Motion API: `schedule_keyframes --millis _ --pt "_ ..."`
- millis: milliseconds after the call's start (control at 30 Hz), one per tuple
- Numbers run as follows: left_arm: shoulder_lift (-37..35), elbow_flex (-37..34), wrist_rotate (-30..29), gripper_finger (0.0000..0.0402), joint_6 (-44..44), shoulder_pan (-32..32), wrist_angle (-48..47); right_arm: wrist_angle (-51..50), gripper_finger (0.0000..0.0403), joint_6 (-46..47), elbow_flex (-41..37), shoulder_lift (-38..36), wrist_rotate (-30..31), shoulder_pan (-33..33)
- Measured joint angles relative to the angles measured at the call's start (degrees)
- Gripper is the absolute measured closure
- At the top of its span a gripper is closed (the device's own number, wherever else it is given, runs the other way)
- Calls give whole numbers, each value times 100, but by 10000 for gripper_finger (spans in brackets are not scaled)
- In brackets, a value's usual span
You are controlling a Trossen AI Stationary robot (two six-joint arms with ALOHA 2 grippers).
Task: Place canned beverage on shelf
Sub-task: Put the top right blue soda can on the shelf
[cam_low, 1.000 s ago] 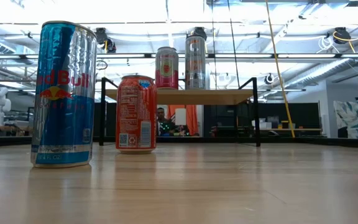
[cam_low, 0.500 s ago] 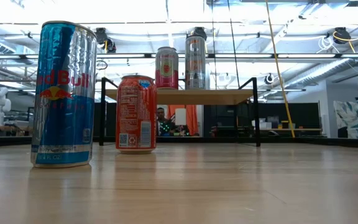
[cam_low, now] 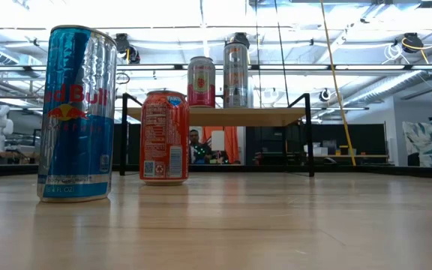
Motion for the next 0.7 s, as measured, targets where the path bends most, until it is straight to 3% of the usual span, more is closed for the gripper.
schedule_keyframes --millis 700 --pt "127 -4 46 164 63 4 -46 -271 184 13 0 0 44 0"
